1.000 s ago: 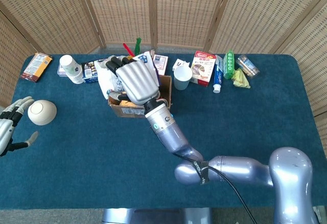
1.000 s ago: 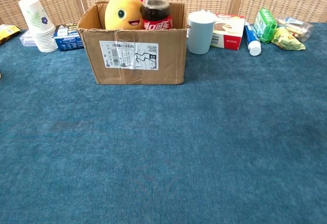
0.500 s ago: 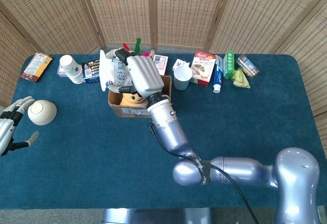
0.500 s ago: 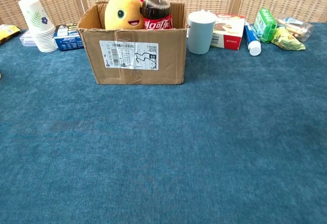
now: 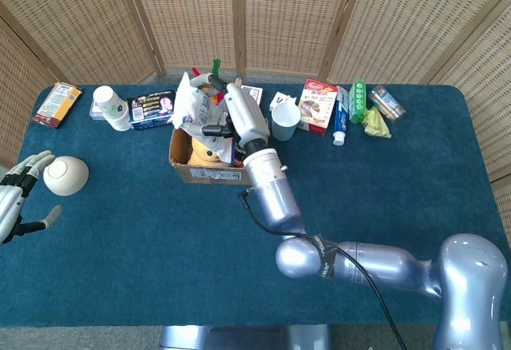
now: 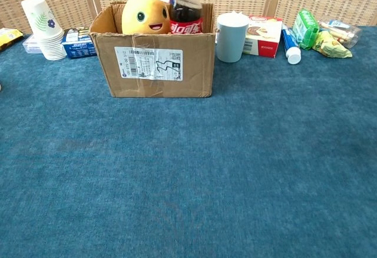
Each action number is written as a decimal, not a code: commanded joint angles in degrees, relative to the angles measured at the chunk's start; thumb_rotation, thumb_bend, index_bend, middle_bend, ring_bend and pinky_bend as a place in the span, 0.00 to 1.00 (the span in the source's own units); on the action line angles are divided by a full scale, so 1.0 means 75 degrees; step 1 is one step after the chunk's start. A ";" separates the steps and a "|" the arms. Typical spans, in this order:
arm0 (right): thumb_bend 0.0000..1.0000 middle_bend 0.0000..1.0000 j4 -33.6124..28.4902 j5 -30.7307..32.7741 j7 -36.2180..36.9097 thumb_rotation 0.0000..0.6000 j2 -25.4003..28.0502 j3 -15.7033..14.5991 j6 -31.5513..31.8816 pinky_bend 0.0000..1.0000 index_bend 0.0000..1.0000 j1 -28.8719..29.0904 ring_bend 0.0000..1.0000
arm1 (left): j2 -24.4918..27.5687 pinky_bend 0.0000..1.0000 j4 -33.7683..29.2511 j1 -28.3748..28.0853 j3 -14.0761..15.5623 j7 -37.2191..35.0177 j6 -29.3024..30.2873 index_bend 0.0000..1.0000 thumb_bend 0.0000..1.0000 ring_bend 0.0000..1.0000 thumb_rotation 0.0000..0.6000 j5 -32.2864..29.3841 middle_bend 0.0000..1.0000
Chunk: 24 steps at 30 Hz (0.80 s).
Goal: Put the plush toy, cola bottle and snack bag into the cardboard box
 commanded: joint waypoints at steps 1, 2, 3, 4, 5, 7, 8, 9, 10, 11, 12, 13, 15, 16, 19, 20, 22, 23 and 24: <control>0.41 0.47 0.0289 0.0032 0.0168 1.00 -0.0072 -0.0145 -0.0068 0.50 0.51 -0.0096 0.31 | 0.0003 0.11 0.0002 -0.0002 0.0002 -0.0010 -0.0012 0.00 0.42 0.00 1.00 -0.0004 0.00; 0.41 0.47 0.0373 0.0017 0.0224 1.00 -0.0091 -0.0204 -0.0088 0.50 0.51 -0.0135 0.31 | 0.0004 0.11 0.0004 -0.0005 0.0002 -0.0007 -0.0018 0.00 0.42 0.00 1.00 -0.0005 0.00; 0.41 0.47 0.0430 0.0003 0.0255 1.00 -0.0100 -0.0244 -0.0099 0.50 0.51 -0.0161 0.31 | 0.0002 0.11 0.0005 -0.0007 0.0001 -0.0005 -0.0021 0.00 0.42 0.00 1.00 -0.0007 0.00; 0.41 0.47 0.0508 -0.0034 0.0304 1.00 -0.0113 -0.0296 -0.0116 0.50 0.51 -0.0194 0.31 | -0.0001 0.11 0.0008 -0.0008 0.0000 -0.0001 -0.0026 0.00 0.42 0.00 1.00 -0.0011 0.00; 0.41 0.47 0.0566 -0.0047 0.0337 1.00 -0.0120 -0.0330 -0.0129 0.50 0.51 -0.0222 0.31 | -0.0002 0.11 0.0009 -0.0010 0.0000 -0.0002 -0.0028 0.00 0.42 0.00 1.00 -0.0011 0.00; 0.41 0.47 0.0699 -0.0100 0.0442 1.00 -0.0119 -0.0411 -0.0194 0.50 0.51 -0.0305 0.31 | -0.0002 0.11 0.0013 -0.0013 -0.0006 -0.0010 -0.0030 0.00 0.42 0.00 1.00 -0.0018 0.00; 0.41 0.47 0.0730 -0.0124 0.0480 1.00 -0.0114 -0.0435 -0.0217 0.50 0.51 -0.0334 0.31 | -0.0001 0.11 0.0015 -0.0014 -0.0009 -0.0012 -0.0031 0.00 0.42 0.00 1.00 -0.0024 0.00; 0.41 0.47 0.0758 -0.0163 0.0533 1.00 -0.0099 -0.0478 -0.0258 0.49 0.51 -0.0387 0.31 | 0.0000 0.11 0.0018 -0.0013 -0.0012 -0.0021 -0.0035 0.00 0.42 0.00 1.00 -0.0035 0.00; 0.41 0.47 0.0754 -0.0208 0.0601 1.00 -0.0079 -0.0516 -0.0297 0.49 0.51 -0.0448 0.31 | 0.0001 0.11 0.0021 -0.0014 -0.0014 -0.0029 -0.0039 0.00 0.42 0.00 1.00 -0.0041 0.00; 0.41 0.47 0.0730 -0.0248 0.0657 1.00 -0.0066 -0.0539 -0.0317 0.49 0.51 -0.0495 0.31 | 0.0002 0.11 0.0023 -0.0014 -0.0015 -0.0035 -0.0040 0.00 0.42 0.00 1.00 -0.0044 0.00; 0.41 0.47 0.0678 -0.0329 0.0740 1.00 -0.0047 -0.0585 -0.0333 0.49 0.51 -0.0572 0.31 | 0.0004 0.11 0.0026 -0.0014 -0.0015 -0.0042 -0.0042 0.00 0.42 0.00 1.00 -0.0042 0.00; 0.41 0.47 0.0633 -0.0403 0.0791 1.00 -0.0031 -0.0628 -0.0341 0.49 0.52 -0.0626 0.31 | 0.0005 0.11 0.0026 -0.0015 -0.0015 -0.0046 -0.0042 0.00 0.42 0.00 1.00 -0.0038 0.00; 0.40 0.47 0.0523 -0.0637 0.0906 1.00 0.0019 -0.0760 -0.0359 0.49 0.51 -0.0768 0.31 | 0.0006 0.11 0.0025 -0.0016 -0.0010 -0.0048 -0.0037 0.00 0.42 0.00 1.00 -0.0019 0.00; 0.40 0.47 0.0494 -0.0702 0.0943 1.00 0.0033 -0.0788 -0.0363 0.48 0.51 -0.0805 0.31 | 0.0007 0.11 0.0021 -0.0015 -0.0008 -0.0050 -0.0034 0.00 0.42 0.00 1.00 -0.0013 0.00; 0.45 0.43 0.0382 -0.0927 0.1062 1.00 0.0109 -0.0872 -0.0421 0.41 0.43 -0.0917 0.26 | 0.0014 0.11 0.0002 -0.0007 0.0000 -0.0049 -0.0005 0.00 0.42 0.00 1.00 0.0021 0.00; 0.50 0.40 0.0324 -0.1056 0.1150 1.00 0.0162 -0.0911 -0.0517 0.38 0.38 -0.0971 0.24 | 0.0017 0.11 -0.0004 -0.0002 0.0000 -0.0051 0.0010 0.00 0.42 0.00 1.00 0.0032 0.00; 0.57 0.33 0.0210 -0.1353 0.1442 1.00 0.0273 -0.0964 -0.0753 0.34 0.31 -0.1108 0.20 | 0.0023 0.11 -0.0012 0.0008 0.0002 -0.0058 0.0034 0.00 0.42 0.00 1.00 0.0044 0.00; 0.59 0.29 0.0172 -0.1556 0.1607 1.00 0.0345 -0.1011 -0.0903 0.31 0.28 -0.1187 0.17 | 0.0026 0.11 -0.0012 0.0012 0.0004 -0.0062 0.0041 0.00 0.42 0.00 1.00 0.0048 0.00; 0.59 0.27 0.0162 -0.1694 0.1708 1.00 0.0386 -0.1045 -0.0988 0.30 0.26 -0.1235 0.15 | 0.0027 0.11 -0.0012 0.0014 0.0005 -0.0063 0.0043 0.00 0.42 0.00 1.00 0.0050 0.00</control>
